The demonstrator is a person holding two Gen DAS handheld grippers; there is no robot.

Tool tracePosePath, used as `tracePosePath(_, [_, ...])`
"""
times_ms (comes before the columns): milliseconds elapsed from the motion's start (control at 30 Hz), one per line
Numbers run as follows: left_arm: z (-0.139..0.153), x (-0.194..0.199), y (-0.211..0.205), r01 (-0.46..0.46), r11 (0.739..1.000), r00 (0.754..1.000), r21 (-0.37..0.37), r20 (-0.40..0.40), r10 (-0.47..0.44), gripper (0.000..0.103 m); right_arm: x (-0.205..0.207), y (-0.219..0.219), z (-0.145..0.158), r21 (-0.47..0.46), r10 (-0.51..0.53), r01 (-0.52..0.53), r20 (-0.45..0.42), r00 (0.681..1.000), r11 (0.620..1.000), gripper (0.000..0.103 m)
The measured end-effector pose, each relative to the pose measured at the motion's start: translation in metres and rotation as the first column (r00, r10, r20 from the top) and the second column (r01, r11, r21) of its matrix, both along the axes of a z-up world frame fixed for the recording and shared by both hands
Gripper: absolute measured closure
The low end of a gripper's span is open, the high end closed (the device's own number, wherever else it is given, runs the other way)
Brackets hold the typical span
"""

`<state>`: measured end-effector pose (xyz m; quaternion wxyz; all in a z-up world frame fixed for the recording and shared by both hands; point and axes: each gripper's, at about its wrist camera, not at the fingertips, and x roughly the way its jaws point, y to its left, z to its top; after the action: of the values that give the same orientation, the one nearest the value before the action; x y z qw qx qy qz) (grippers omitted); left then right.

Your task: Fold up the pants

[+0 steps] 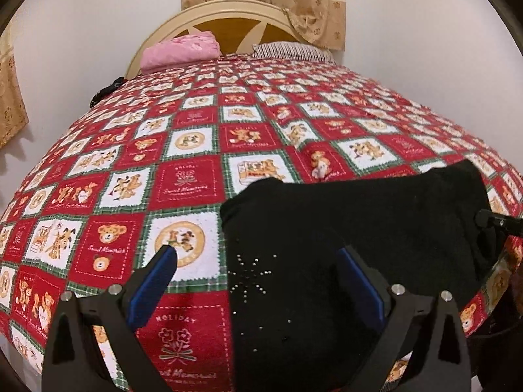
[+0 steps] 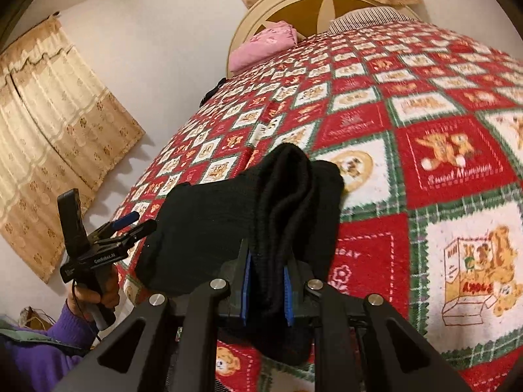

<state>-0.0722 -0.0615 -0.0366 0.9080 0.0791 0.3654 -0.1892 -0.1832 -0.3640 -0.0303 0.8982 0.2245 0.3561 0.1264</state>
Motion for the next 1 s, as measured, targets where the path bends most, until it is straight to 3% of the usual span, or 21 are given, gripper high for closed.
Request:
tracePosePath(133, [-0.008, 0.002, -0.007, -0.010, 1.000, 0.999, 0.029, -0.030, 0.011, 0.003, -0.002, -0.009, -0.009, 0.067, -0.006, 0.005, 0.014, 1.000, 0.998, 0.086])
tracePosePath(300, [-0.015, 0.005, -0.008, -0.017, 0.999, 0.999, 0.041, -0.051, 0.019, 0.002, -0.011, -0.008, -0.001, 0.044, 0.001, -0.002, 0.027, 1.000, 0.999, 0.083])
tracePosePath(500, [-0.019, 0.008, -0.006, -0.037, 0.999, 0.997, 0.026, -0.073, 0.038, 0.001, -0.051, -0.014, 0.029, -0.073, -0.130, 0.138, 0.113, 0.985, 0.988, 0.083])
tracePosePath(600, [-0.020, 0.008, -0.006, -0.044, 0.999, 0.996, 0.026, -0.075, 0.046, 0.001, -0.059, 0.008, 0.042, -0.127, -0.076, 0.097, 0.156, 0.985, 0.987, 0.083])
tracePosePath(800, [-0.020, 0.005, -0.007, -0.052, 0.997, 0.997, 0.048, -0.062, 0.055, 0.000, -0.042, 0.056, 0.042, -0.219, 0.030, 0.005, 0.155, 0.987, 0.976, 0.083])
tracePosePath(1000, [-0.024, 0.009, -0.003, -0.060, 0.997, 0.996, 0.044, -0.067, 0.063, 0.000, -0.034, 0.063, 0.013, -0.300, 0.033, -0.011, 0.069, 0.997, 0.954, 0.083])
